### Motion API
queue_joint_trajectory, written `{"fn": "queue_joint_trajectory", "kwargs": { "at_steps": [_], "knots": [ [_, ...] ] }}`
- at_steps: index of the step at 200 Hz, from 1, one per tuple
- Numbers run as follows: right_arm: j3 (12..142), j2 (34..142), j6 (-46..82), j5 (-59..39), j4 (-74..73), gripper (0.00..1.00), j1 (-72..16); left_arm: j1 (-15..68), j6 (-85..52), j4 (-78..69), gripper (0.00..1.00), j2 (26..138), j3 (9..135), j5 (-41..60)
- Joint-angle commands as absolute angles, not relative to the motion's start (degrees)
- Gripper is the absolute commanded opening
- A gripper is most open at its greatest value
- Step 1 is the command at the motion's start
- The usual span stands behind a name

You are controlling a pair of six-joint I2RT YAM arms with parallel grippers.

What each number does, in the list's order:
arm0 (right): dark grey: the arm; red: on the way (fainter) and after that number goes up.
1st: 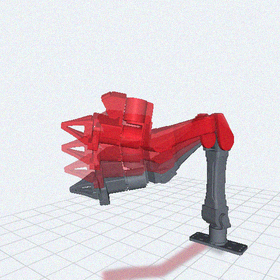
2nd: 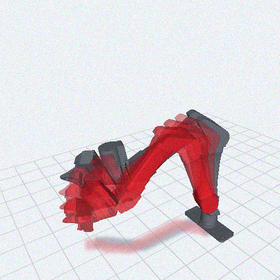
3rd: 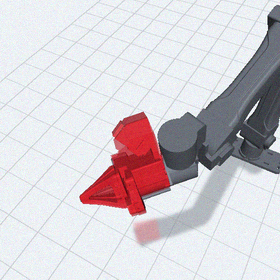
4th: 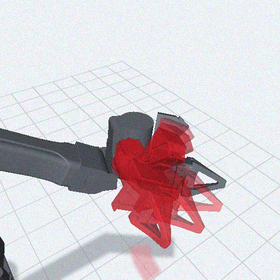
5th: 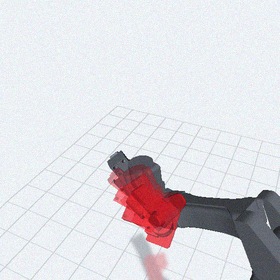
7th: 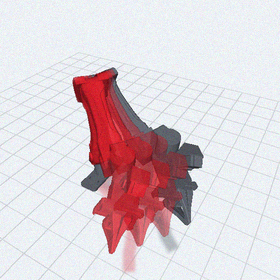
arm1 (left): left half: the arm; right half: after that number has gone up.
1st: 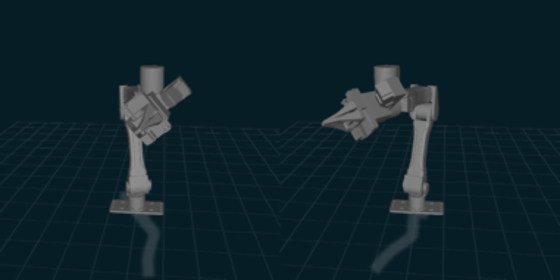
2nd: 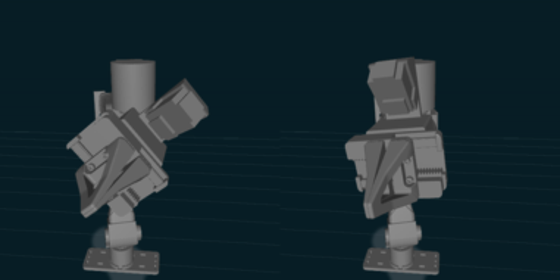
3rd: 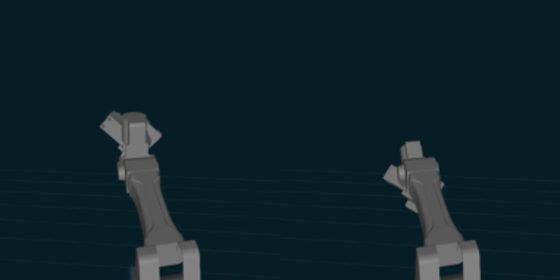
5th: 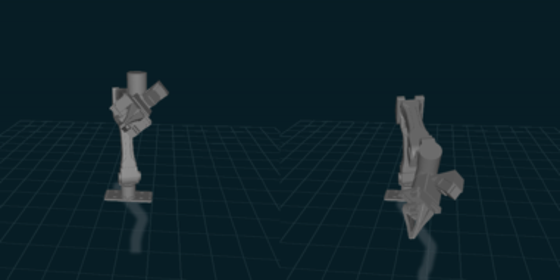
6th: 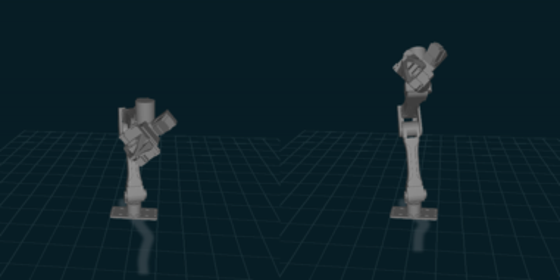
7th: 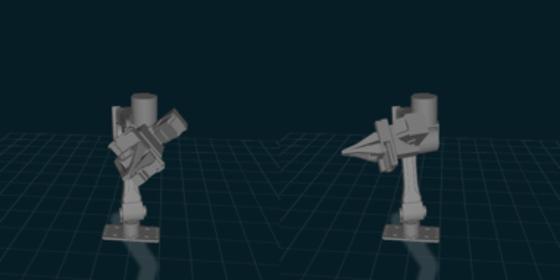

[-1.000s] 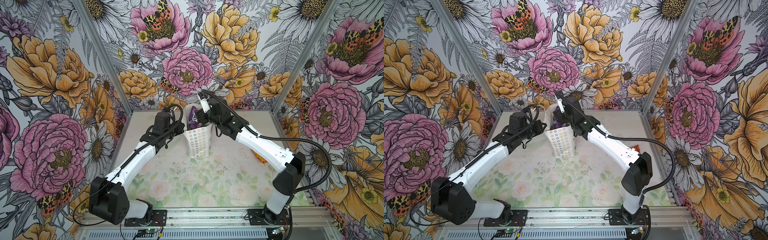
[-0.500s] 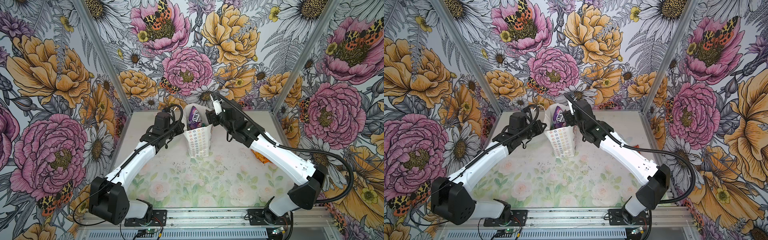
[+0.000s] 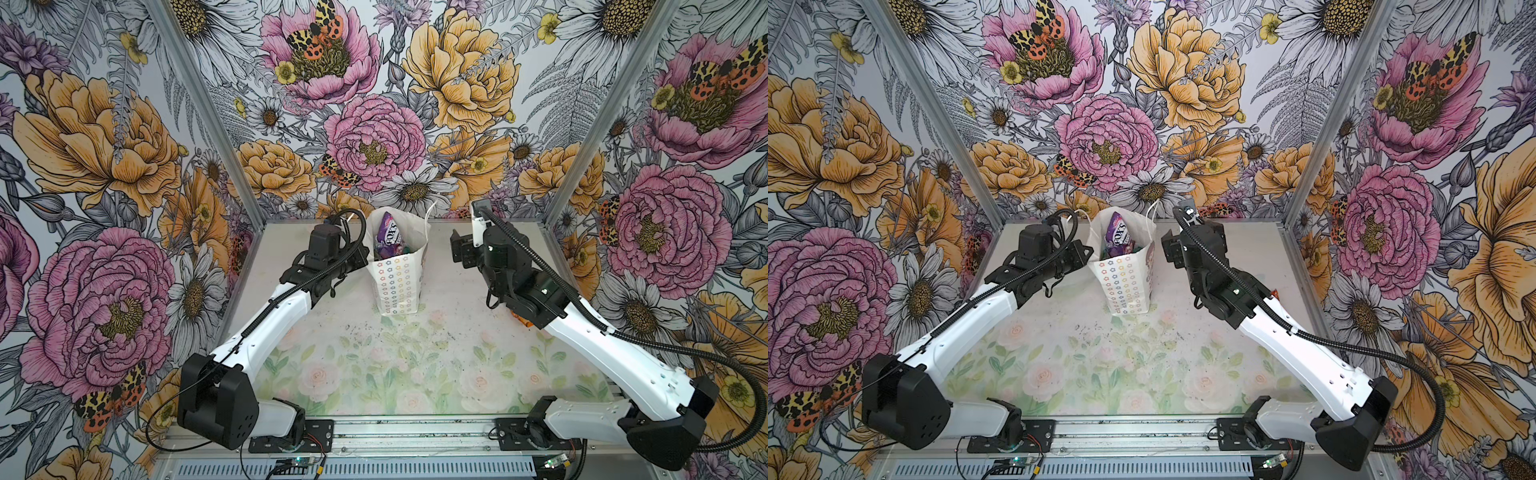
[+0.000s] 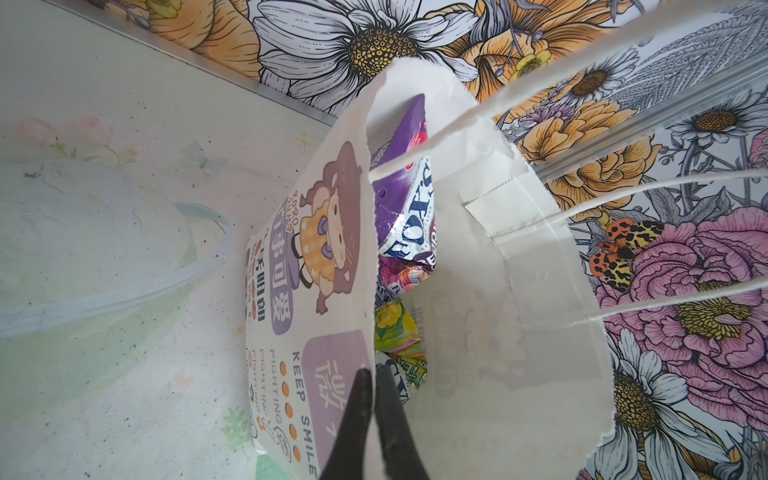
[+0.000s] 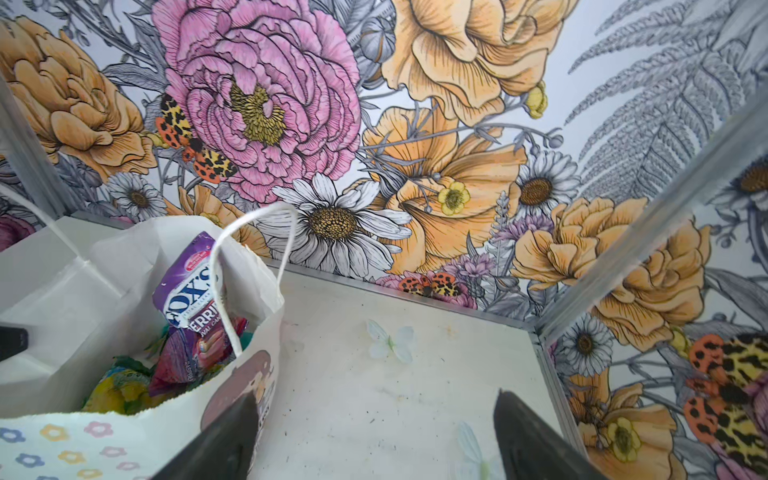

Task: Place the snacks into the paper bag
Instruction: 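Open the right gripper and move it toward the orange chips bag, then lower the right gripper over the orange chips bag and close on it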

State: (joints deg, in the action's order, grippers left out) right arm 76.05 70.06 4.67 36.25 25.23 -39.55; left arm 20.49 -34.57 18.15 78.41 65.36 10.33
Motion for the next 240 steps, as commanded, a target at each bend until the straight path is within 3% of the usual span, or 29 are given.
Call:
{"fn": "queue_joint_trajectory", "kwargs": {
  "at_steps": [1, 60, 127, 134, 240],
  "knots": [
    [73.1, 67.5, 13.0, 41.0, 29.2, 0.91, -37.3, 20.1, -34.1, 17.3, 0.0, 77.9, 67.0, 10.1],
    [66.5, 62.1, 32.5, 38.5, 38.9, 0.91, -24.8, 20.2, -34.1, 17.3, 0.0, 78.3, 67.2, 10.4],
    [58.3, 58.2, 44.7, 25.3, 39.8, 0.94, -8.1, 20.0, -34.2, 17.3, 0.0, 78.3, 67.2, 10.3],
    [57.7, 58.3, 46.0, 24.2, 39.8, 1.0, -6.9, 20.0, -34.2, 17.3, 0.0, 78.3, 67.2, 10.3],
    [54.8, 71.2, 66.1, 4.9, 42.4, 1.0, 9.1, 20.3, -34.3, 17.6, 0.0, 78.3, 67.2, 9.8]
  ]
}}
